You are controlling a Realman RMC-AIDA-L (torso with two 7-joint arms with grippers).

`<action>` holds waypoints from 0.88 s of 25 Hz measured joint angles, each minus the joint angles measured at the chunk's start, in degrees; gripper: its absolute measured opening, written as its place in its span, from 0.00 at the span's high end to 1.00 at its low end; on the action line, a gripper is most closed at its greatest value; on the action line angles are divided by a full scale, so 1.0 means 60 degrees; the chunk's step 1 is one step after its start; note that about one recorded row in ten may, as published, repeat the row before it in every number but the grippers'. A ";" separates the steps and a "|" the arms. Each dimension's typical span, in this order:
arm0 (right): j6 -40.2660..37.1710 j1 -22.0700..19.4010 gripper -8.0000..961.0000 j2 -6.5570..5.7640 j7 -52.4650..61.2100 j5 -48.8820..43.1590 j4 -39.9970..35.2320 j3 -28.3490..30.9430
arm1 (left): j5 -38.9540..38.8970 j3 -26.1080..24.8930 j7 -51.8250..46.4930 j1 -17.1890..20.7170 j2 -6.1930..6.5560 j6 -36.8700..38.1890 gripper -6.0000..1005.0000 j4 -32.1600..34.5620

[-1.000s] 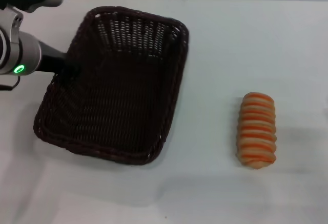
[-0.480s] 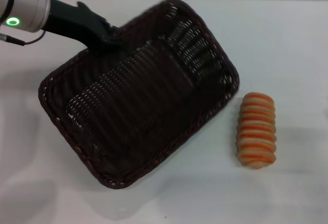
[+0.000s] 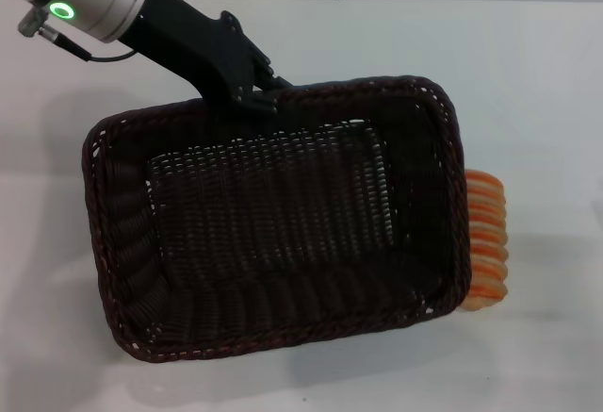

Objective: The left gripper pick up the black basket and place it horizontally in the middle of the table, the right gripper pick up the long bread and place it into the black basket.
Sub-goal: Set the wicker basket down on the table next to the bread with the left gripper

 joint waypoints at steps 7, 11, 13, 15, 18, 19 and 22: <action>-0.0007 0.0001 0.14 0.0000 0.0006 0.0000 -0.0006 0.0002 | 0.0312 0.0056 0.0230 -0.0599 0.0155 0.0125 0.78 0.0930; -0.0007 -0.0024 0.14 0.0000 0.0009 0.0000 -0.0012 0.0004 | 0.0608 0.0074 0.0328 -0.0749 0.0170 0.0461 0.77 0.1239; -0.0006 -0.0025 0.14 0.0000 0.0009 0.0000 -0.0012 0.0004 | 0.0618 0.0078 0.0398 -0.0741 0.0124 0.0485 0.77 0.1196; -0.0007 -0.0027 0.14 0.0000 0.0009 0.0000 -0.0008 0.0003 | 0.0668 0.0086 0.0560 -0.0733 0.0044 0.0538 0.76 0.1136; -0.0007 -0.0029 0.14 0.0000 0.0009 0.0000 -0.0002 0.0004 | 0.0693 0.0166 0.0649 -0.0743 0.0000 0.0583 0.75 0.1130; -0.0007 -0.0031 0.14 0.0000 0.0009 0.0000 -0.0002 0.0003 | 0.0699 0.0229 0.0666 -0.0749 -0.0008 0.0599 0.75 0.1130; -0.0006 -0.0031 0.14 0.0000 0.0010 0.0000 -0.0005 0.0003 | 0.0707 0.0444 0.0744 -0.0749 -0.0051 0.0697 0.71 0.1115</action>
